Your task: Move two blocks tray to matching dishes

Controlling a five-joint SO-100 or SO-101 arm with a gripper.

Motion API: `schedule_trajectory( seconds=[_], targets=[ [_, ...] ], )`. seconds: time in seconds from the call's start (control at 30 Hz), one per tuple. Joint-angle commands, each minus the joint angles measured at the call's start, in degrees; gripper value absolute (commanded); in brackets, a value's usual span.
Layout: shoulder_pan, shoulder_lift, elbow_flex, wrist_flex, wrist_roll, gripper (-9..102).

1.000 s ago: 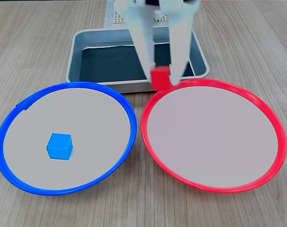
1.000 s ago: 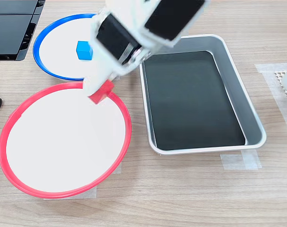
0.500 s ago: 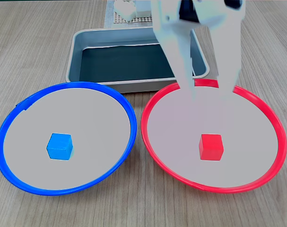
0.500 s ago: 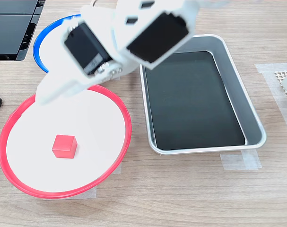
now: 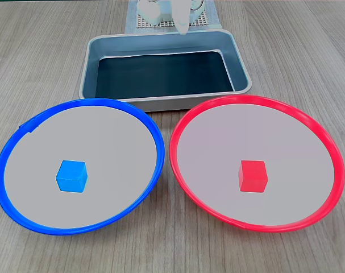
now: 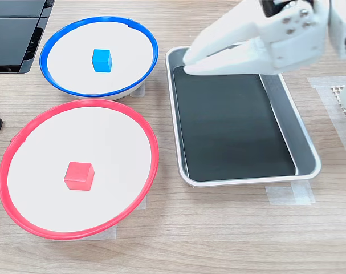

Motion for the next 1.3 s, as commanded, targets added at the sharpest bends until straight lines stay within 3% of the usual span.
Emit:
schedule_trajectory(
  seconds=[0.0, 0.1, 0.23, 1.27],
  targets=[
    [0.7, 10.1, 4.1, 10.3, 1.1, 0],
    [0.9, 15.9, 4.2, 23.7, 1.6, 0],
    [1.1, 21.8, 4.2, 32.7, 4.9, 0],
    [1.8, 21.8, 4.2, 32.7, 6.6, 0]
  ],
)
